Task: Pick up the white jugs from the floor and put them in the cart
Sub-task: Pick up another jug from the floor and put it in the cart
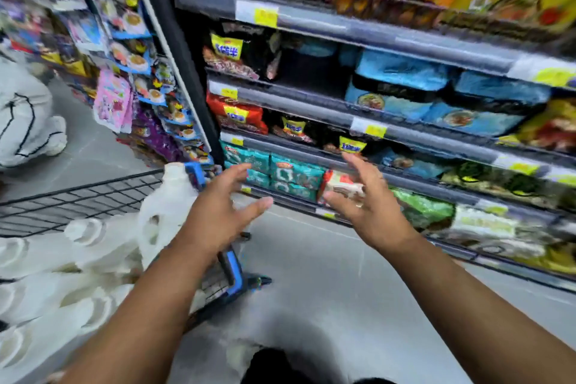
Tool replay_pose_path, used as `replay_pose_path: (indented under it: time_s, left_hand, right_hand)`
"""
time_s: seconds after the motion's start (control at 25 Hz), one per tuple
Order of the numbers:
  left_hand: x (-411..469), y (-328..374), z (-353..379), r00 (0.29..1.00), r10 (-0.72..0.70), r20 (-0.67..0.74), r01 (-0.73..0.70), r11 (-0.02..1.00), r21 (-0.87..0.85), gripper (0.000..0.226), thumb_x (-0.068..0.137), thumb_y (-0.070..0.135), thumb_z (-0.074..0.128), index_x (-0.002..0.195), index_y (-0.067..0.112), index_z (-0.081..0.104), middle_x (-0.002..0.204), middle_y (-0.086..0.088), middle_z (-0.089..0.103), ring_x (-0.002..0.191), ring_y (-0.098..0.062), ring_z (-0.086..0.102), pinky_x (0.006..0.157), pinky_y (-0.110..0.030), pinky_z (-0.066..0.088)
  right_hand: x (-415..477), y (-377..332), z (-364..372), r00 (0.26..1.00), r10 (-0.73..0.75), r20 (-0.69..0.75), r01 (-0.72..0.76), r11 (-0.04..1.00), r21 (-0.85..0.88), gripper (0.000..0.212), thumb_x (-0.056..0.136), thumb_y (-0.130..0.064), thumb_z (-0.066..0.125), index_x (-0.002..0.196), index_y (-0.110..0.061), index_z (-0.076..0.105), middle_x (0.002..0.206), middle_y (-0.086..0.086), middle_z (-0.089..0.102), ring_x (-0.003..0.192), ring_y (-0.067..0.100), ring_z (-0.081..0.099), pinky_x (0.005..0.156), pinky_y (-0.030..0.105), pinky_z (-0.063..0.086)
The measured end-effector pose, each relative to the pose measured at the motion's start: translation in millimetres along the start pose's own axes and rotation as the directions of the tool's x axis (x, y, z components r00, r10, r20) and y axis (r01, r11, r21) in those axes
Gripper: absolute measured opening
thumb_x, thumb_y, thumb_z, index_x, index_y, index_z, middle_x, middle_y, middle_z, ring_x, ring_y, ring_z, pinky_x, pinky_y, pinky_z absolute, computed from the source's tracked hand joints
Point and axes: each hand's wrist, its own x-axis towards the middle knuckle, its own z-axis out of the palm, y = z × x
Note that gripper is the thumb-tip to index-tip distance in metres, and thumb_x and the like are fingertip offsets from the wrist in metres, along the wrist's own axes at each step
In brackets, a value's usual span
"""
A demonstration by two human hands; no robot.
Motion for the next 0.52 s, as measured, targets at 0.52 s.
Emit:
replay_pose_path:
  time_s: [0.52]
  left_hand:
    - [-53, 336, 416, 0.73, 0.403, 0.552, -0.365, 0.913, -0.184, 0.046, 0.083, 0.03, 0.072, 0.121, 0.042, 0.049, 0.123, 0.013, 0.06, 0.114, -0.005, 0.057, 0.097, -0.031, 0.047]
  right_hand:
    - [-226, 184, -410, 0.747, 0.273, -0.606, -0.218, 0.962, 0.166, 0.064, 0.082, -0.045, 0.071, 0.138, -0.043, 0.04, 0.138, -0.009, 0.041, 0.124, 0.011, 0.046, 0.106, 0.038, 0.041]
